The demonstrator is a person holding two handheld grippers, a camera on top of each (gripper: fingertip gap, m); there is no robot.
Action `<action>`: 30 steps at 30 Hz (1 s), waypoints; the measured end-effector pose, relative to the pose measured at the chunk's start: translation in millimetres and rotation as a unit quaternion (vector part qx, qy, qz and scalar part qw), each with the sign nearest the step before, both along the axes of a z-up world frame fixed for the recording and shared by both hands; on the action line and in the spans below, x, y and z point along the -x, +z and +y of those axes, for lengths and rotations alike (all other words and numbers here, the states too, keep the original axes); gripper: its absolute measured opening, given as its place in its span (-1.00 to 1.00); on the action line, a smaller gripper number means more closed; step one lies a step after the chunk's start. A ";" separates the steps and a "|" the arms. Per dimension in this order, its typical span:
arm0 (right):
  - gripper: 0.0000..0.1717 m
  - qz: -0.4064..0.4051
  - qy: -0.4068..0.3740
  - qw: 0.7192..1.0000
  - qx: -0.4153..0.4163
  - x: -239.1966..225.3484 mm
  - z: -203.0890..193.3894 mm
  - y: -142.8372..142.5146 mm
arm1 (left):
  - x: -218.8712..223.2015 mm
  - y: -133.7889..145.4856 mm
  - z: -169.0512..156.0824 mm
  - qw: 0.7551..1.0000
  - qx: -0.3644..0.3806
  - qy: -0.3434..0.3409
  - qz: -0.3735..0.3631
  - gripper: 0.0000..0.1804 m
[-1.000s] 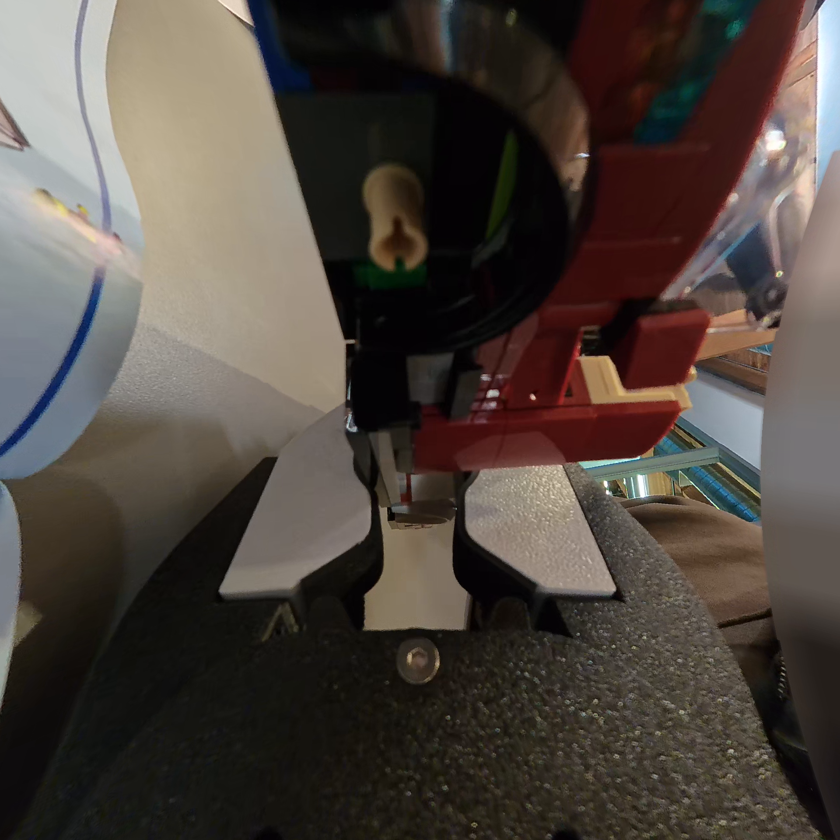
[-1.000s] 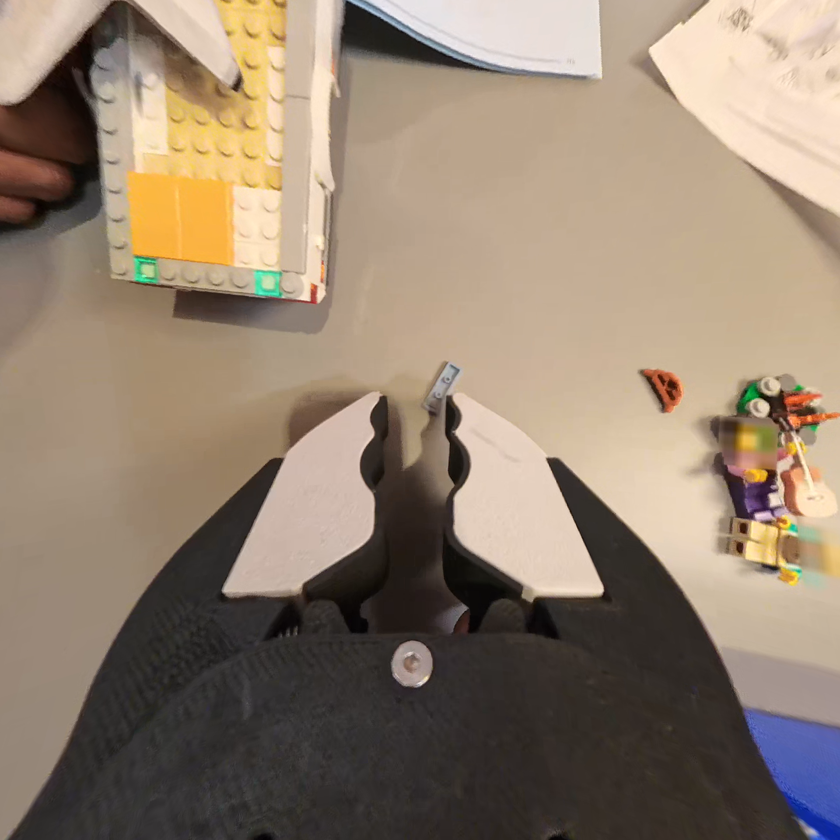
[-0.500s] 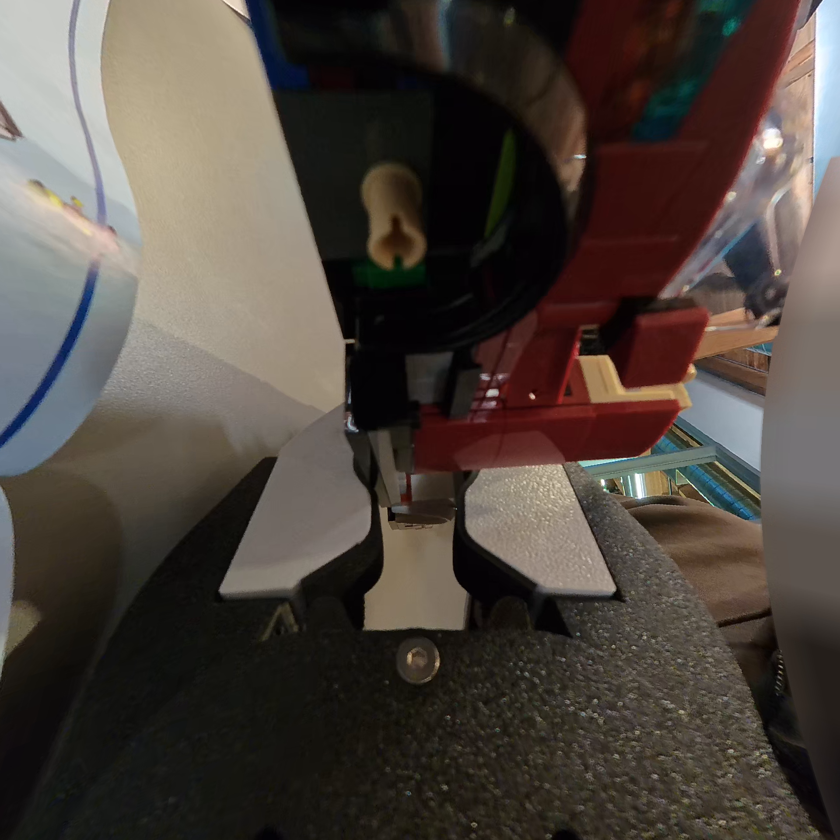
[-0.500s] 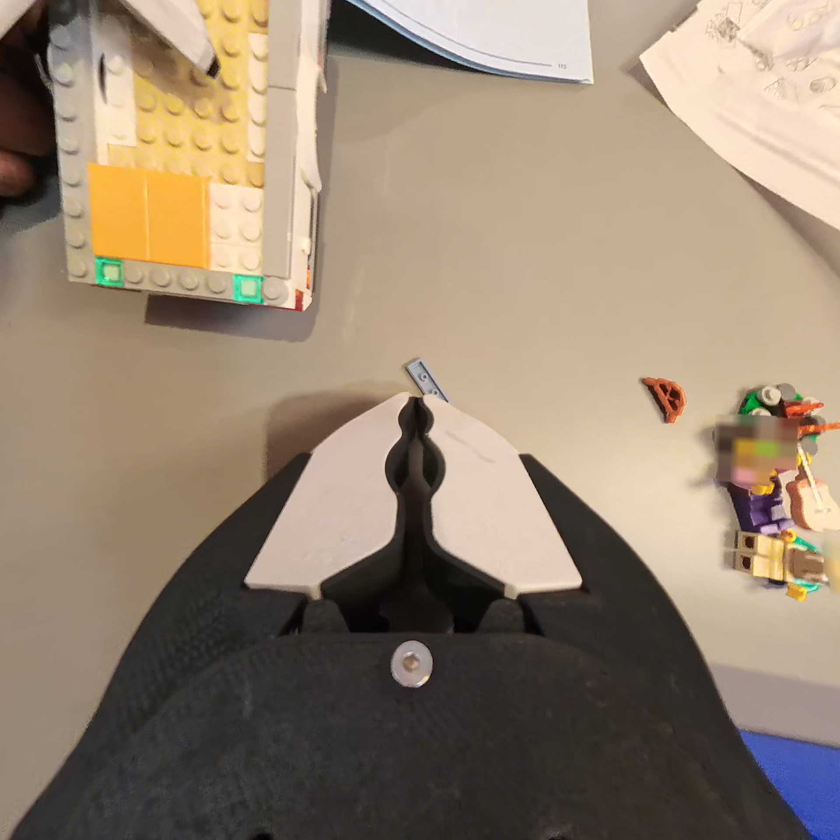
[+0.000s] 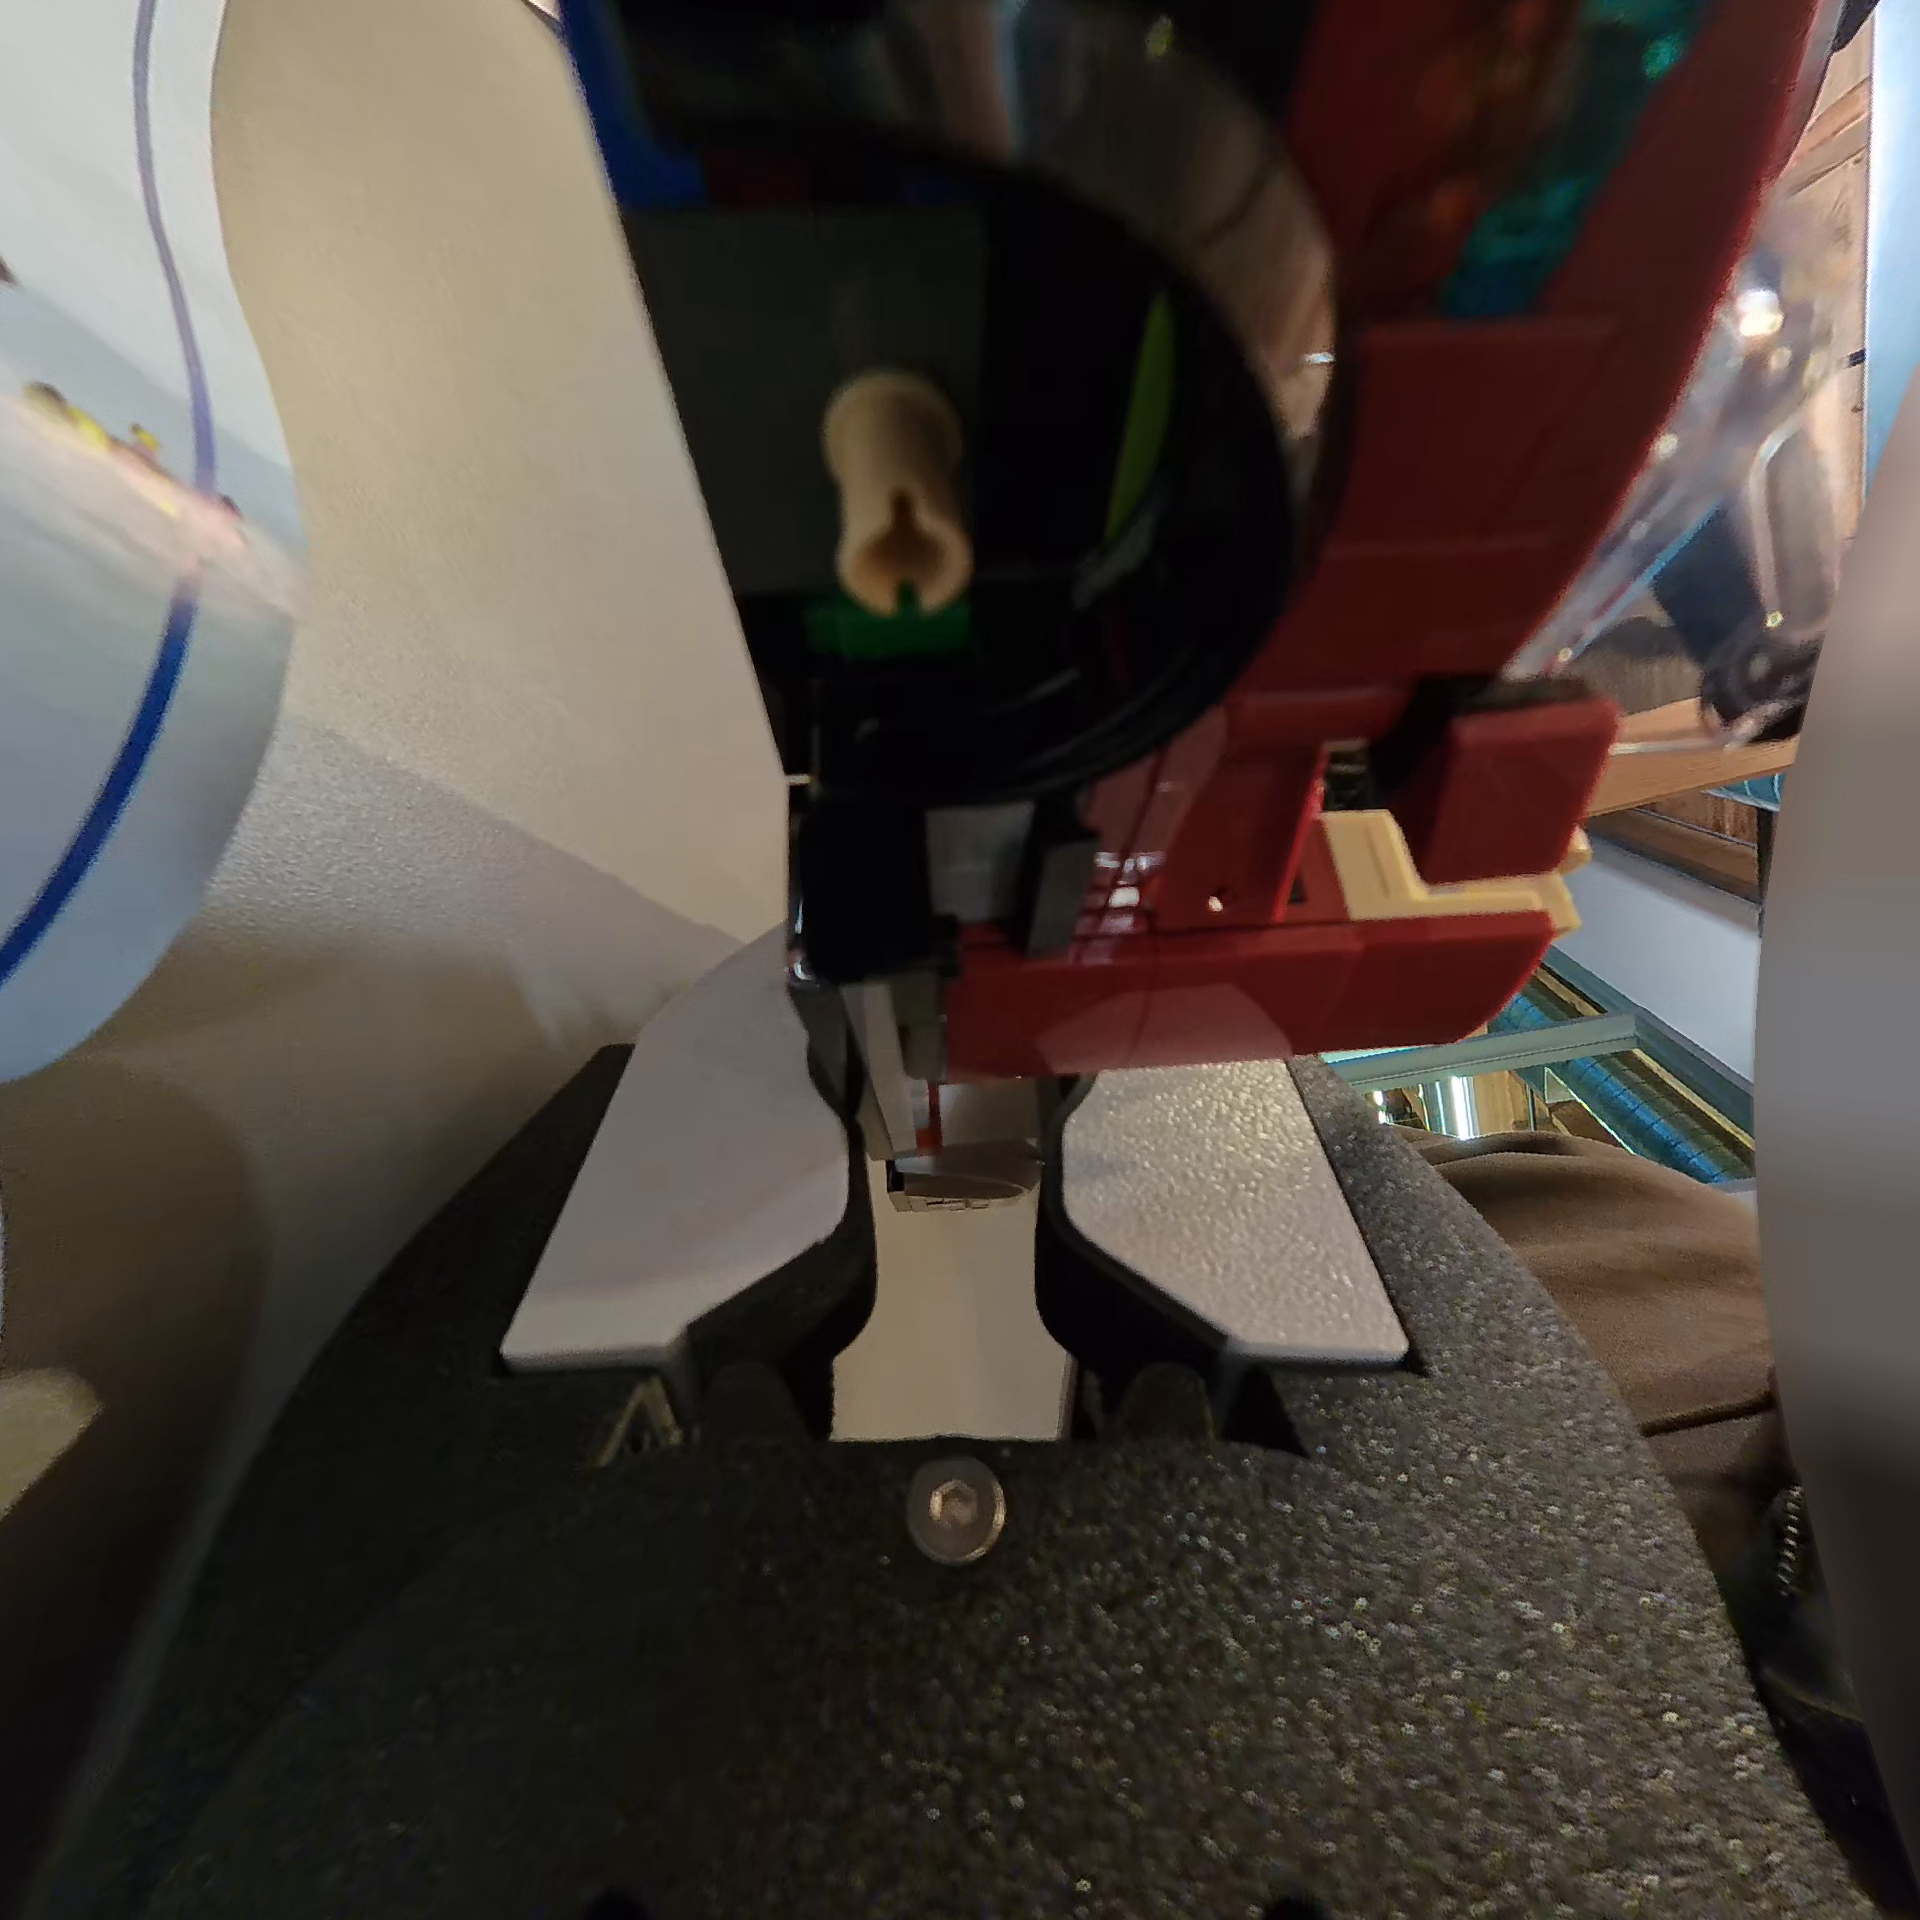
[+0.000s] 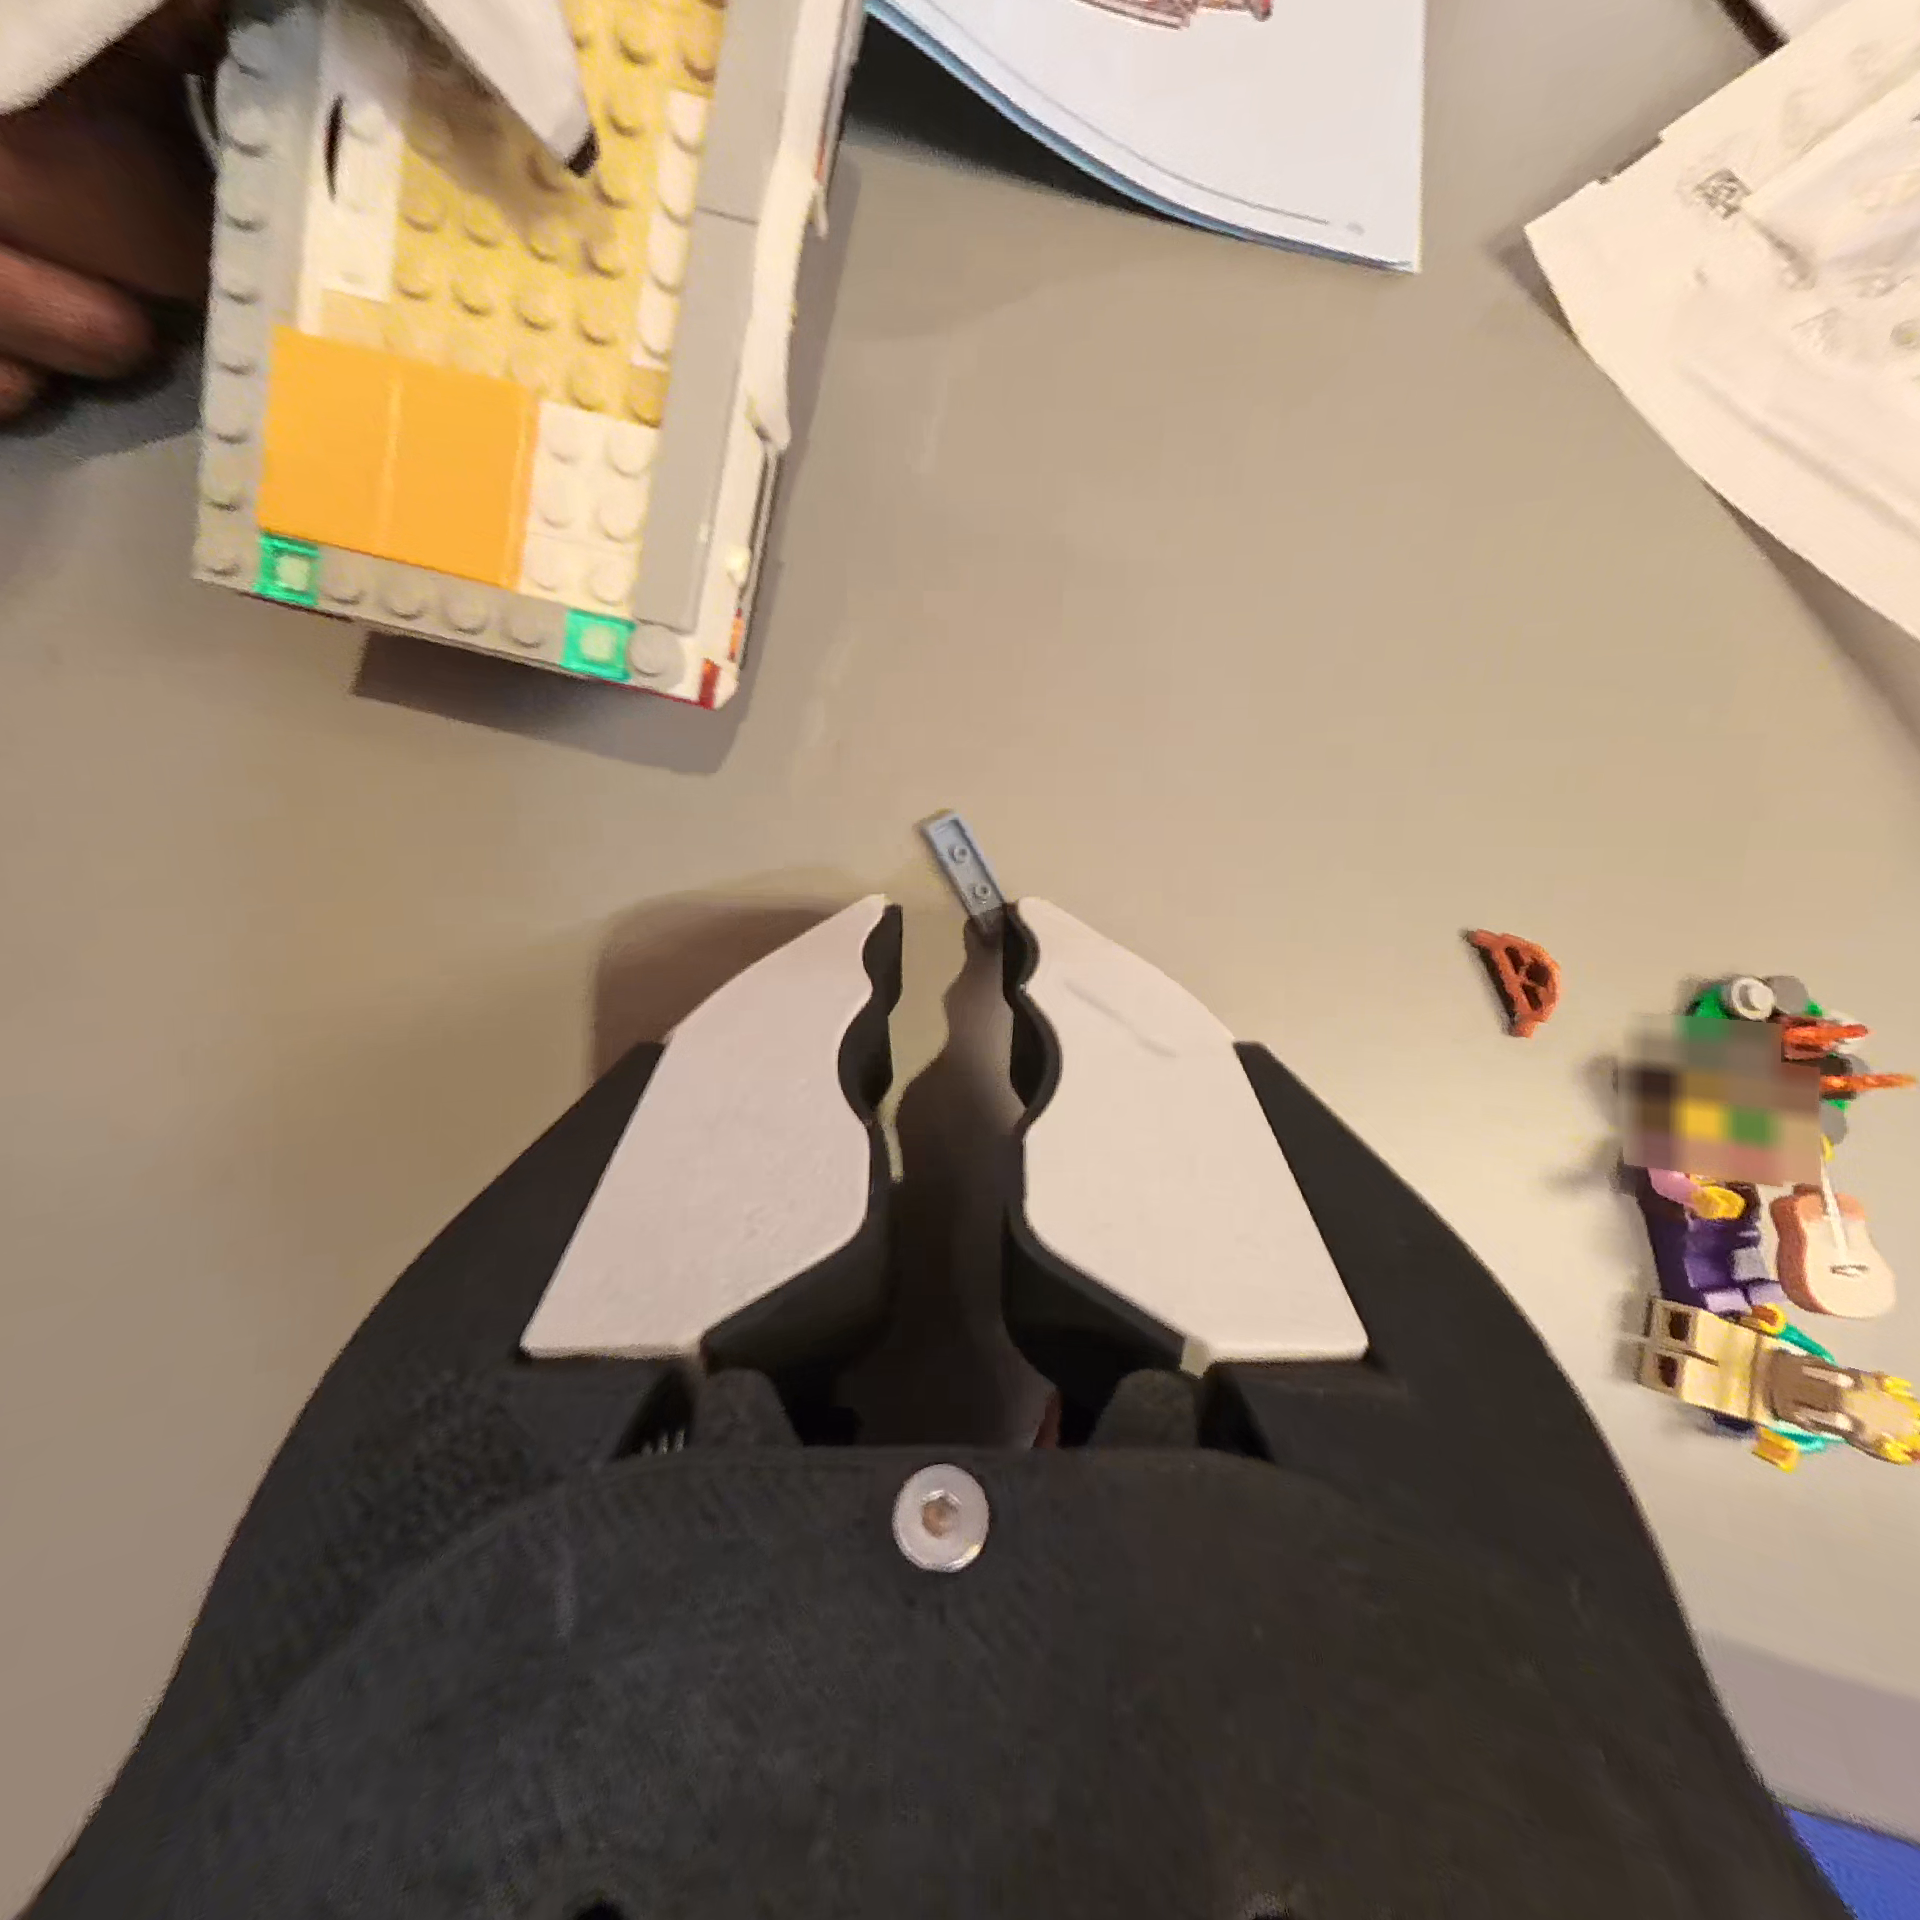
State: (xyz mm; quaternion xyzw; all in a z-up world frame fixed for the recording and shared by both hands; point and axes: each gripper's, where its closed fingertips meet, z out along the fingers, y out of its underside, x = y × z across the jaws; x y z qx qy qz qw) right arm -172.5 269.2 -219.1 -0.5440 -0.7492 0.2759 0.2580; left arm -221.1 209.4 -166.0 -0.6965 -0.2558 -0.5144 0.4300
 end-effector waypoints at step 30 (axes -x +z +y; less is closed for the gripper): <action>-0.87 0.113 0.024 0.993 -0.013 5.9 -10.7 54.6 | 1.4 -0.7 0.2 1.000 0.005 0.007 -0.012 -0.64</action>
